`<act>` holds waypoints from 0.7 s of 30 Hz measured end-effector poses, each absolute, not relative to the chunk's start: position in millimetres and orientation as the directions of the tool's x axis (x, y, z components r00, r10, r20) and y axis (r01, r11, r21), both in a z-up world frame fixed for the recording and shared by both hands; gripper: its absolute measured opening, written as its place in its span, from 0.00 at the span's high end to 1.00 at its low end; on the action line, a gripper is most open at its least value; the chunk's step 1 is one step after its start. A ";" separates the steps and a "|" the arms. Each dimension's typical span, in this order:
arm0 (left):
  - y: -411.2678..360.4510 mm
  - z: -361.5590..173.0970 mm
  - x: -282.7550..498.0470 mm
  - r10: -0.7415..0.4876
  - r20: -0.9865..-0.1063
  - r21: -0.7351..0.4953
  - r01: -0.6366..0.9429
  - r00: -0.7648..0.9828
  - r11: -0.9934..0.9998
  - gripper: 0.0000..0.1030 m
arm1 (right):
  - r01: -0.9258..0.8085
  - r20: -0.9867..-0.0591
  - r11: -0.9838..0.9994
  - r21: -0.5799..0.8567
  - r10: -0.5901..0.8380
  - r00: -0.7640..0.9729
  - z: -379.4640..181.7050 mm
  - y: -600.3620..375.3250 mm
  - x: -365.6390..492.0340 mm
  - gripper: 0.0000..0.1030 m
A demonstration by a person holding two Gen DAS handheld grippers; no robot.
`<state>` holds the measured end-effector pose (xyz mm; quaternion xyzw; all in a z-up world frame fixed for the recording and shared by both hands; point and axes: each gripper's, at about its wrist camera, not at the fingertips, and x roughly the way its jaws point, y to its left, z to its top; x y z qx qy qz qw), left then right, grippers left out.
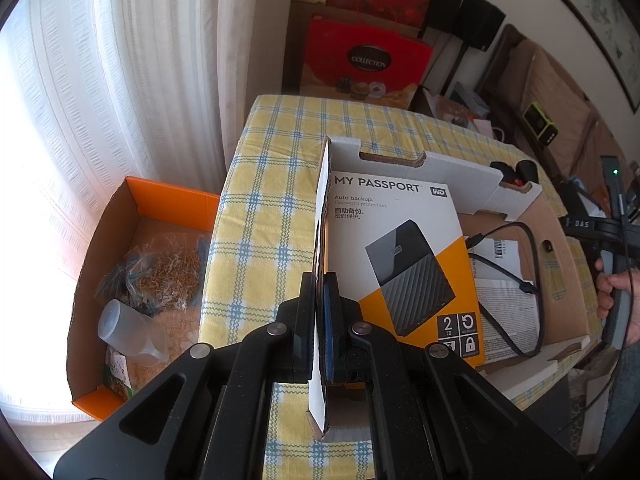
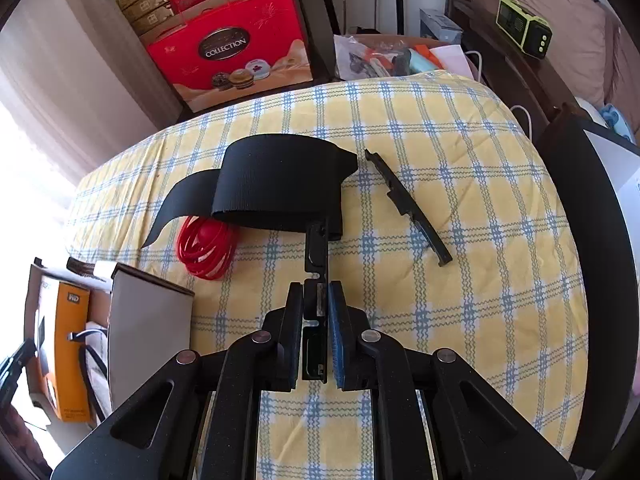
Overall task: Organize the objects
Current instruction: 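Move the right gripper to the black plastic bracket and grasp it, then lower the black bracket into the tray and open the right gripper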
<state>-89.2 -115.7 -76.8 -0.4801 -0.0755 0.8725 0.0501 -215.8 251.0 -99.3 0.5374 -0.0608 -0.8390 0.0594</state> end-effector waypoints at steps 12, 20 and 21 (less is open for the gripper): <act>-115.9 -77.8 -89.2 0.159 -0.831 -0.182 -0.010 -0.534 -0.983 0.97 | 0.177 -0.835 -0.954 0.241 -0.297 -0.463 -41.7 236.9 -172.8 0.90; -116.8 -79.0 -89.5 0.153 -0.832 -0.176 -0.008 -0.533 -0.984 0.97 | 0.378 -0.803 -0.881 0.286 -0.436 -0.407 -11.5 177.3 -145.8 0.90; -116.8 -79.1 -89.7 0.152 -0.832 -0.176 -0.007 -0.533 -0.984 0.97 | 0.399 -0.806 -0.873 0.280 -0.440 -0.396 -12.8 168.4 -142.5 0.90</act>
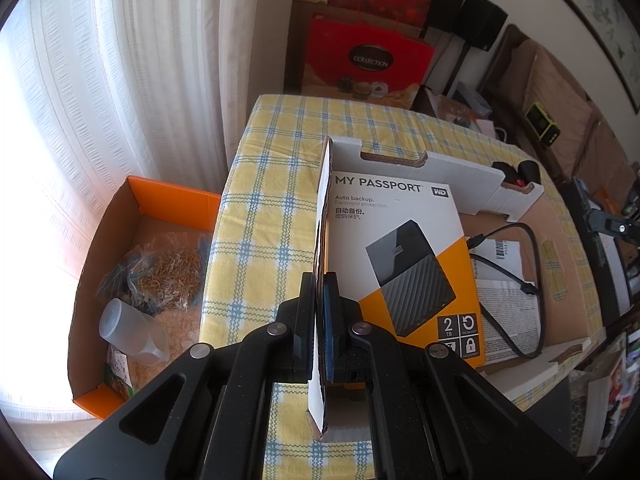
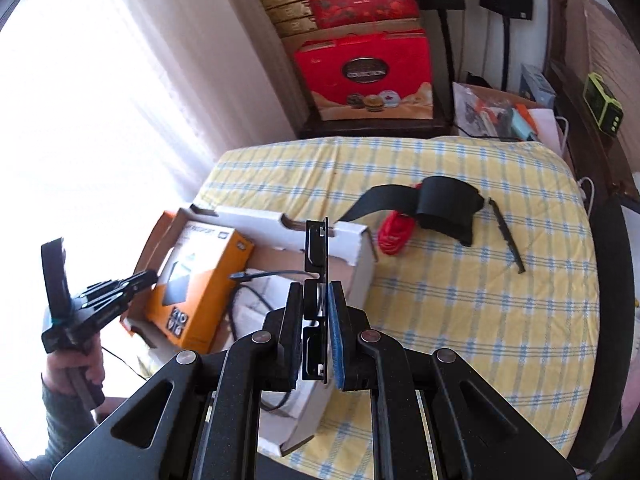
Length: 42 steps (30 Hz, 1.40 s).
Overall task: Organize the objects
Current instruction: 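Lower the black bracket into the tray and open the right gripper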
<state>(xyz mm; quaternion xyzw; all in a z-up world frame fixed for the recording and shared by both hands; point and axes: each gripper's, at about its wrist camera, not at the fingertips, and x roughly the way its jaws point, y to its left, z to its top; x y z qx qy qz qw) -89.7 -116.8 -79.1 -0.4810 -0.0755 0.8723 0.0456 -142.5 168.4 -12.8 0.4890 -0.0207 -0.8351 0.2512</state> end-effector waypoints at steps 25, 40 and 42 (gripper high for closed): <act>-116.3 -79.0 -89.5 0.149 -0.833 -0.173 -0.005 -0.533 -0.985 0.97 | 0.521 -0.876 -0.826 0.213 -0.398 -0.273 -69.4 102.2 -122.2 0.90; -115.9 -79.2 -89.3 0.149 -0.833 -0.172 -0.005 -0.533 -0.985 0.97 | 0.511 -0.884 -0.841 0.177 -0.364 -0.293 -74.3 99.1 -120.9 0.85; -116.9 -79.8 -89.4 0.148 -0.834 -0.172 -0.005 -0.532 -0.985 0.97 | 0.507 -0.879 -0.842 0.186 -0.373 -0.296 -71.0 102.7 -121.3 0.84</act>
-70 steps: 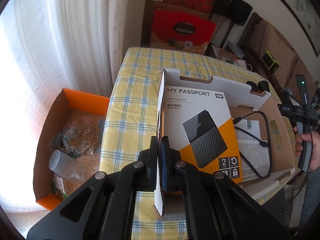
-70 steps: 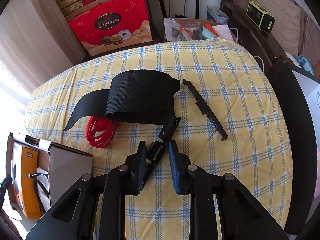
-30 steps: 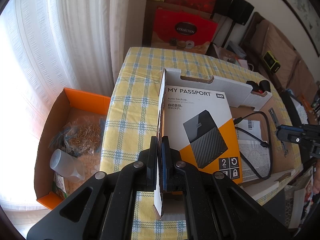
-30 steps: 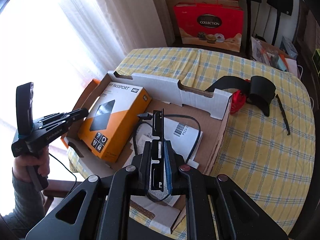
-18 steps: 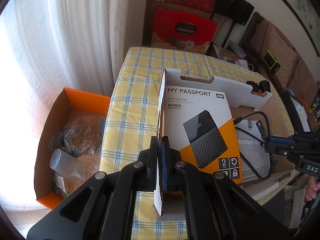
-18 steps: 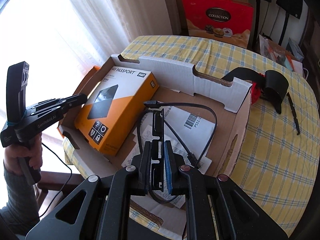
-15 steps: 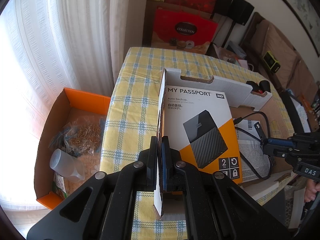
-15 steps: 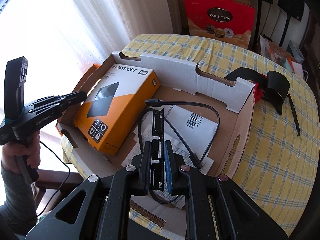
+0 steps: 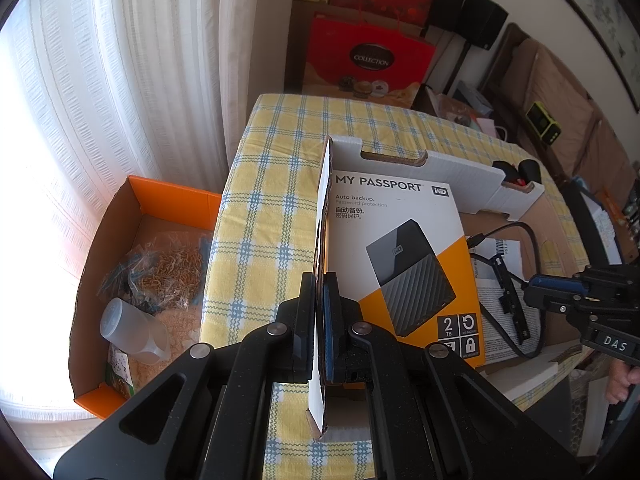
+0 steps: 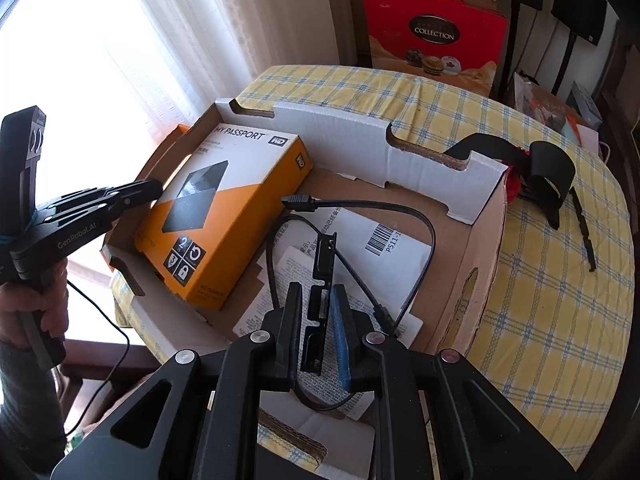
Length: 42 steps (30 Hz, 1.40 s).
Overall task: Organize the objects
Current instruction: 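Lower the black bracket into the tray and open the right gripper, then grasp the black strap with the right gripper and lift it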
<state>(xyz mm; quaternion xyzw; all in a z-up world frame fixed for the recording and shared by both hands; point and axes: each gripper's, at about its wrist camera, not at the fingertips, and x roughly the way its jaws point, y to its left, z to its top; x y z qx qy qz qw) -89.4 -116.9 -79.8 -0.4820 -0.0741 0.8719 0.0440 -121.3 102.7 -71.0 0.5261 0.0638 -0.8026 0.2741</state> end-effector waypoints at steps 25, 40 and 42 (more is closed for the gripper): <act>-115.4 -79.5 -88.9 0.138 -0.838 -0.156 -0.010 -0.528 -0.988 0.97 | 0.143 -0.851 -0.967 0.212 -0.254 -0.459 -35.7 265.0 -226.2 0.60; -115.2 -78.6 -89.8 0.148 -0.834 -0.167 -0.013 -0.531 -0.986 0.97 | 0.075 -0.879 -0.964 0.256 -0.264 -0.398 -71.1 238.4 -282.6 0.34; -115.3 -78.7 -89.8 0.148 -0.834 -0.167 -0.013 -0.531 -0.986 0.97 | 0.075 -0.888 -0.969 0.237 -0.247 -0.387 -77.0 233.4 -285.2 0.34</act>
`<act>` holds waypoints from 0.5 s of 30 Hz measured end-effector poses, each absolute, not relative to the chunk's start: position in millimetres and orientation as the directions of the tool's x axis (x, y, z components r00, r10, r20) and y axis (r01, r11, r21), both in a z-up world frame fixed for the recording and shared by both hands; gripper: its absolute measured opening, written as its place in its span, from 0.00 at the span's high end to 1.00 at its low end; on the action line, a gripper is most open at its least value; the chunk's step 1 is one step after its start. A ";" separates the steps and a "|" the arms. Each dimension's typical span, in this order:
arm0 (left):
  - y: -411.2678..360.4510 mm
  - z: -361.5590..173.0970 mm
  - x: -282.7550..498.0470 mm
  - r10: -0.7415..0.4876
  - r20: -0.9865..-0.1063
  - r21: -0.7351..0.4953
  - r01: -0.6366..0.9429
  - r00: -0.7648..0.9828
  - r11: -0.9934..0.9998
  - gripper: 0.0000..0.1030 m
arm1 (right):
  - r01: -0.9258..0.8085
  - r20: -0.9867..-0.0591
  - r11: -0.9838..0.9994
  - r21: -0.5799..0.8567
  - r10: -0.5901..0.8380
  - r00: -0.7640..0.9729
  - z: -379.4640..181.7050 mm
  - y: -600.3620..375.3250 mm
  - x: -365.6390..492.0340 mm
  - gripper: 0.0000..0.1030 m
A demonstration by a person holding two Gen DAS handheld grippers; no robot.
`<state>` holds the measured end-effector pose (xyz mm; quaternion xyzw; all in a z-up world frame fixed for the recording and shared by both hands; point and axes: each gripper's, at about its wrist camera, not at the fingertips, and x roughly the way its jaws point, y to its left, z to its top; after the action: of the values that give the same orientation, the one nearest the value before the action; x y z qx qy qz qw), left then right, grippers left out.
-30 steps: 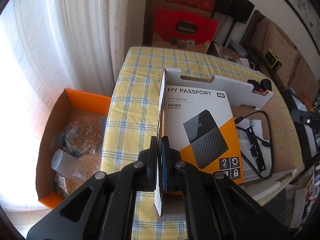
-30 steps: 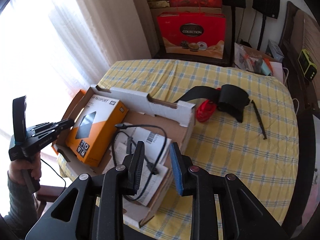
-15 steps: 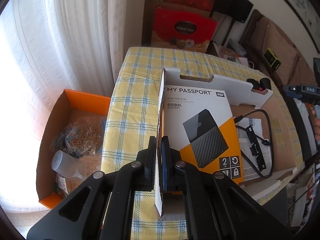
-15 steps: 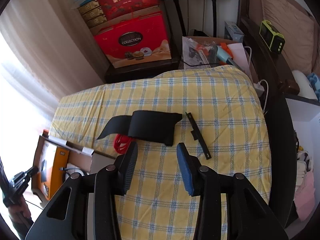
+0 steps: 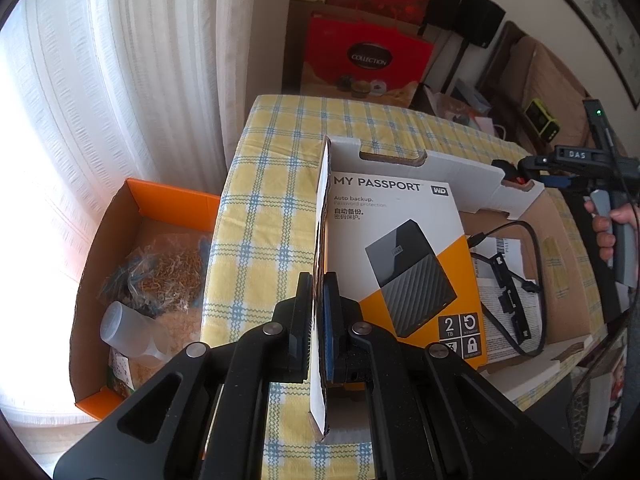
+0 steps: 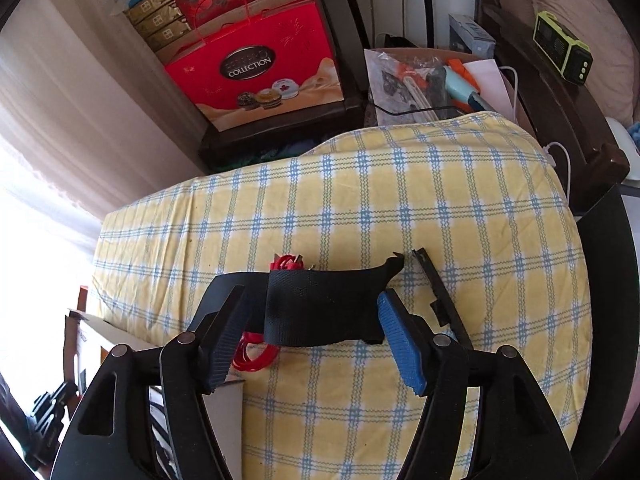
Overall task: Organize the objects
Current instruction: 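Grasp the black strap with the right gripper and lift it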
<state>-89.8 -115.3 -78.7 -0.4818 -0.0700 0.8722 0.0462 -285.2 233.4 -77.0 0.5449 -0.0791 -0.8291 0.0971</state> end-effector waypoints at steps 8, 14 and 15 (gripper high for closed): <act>-114.8 -78.5 -89.6 0.150 -0.833 -0.169 -0.012 -0.532 -0.985 0.97 | 0.060 -0.890 -0.961 0.271 -0.274 -0.364 -88.7 239.0 -285.9 0.89; -114.9 -78.7 -89.6 0.149 -0.833 -0.169 -0.011 -0.532 -0.985 0.97 | 0.079 -0.863 -0.952 0.297 -0.303 -0.405 -69.4 248.7 -273.1 0.95; -114.6 -78.4 -89.8 0.149 -0.834 -0.169 -0.011 -0.532 -0.986 0.97 | 0.084 -0.857 -0.951 0.297 -0.304 -0.415 -63.9 249.8 -270.4 0.95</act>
<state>-89.8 -114.6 -78.4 -0.4815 -0.0714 0.8723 0.0458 -270.4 249.8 -63.9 0.5281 -0.1042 -0.8347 0.1162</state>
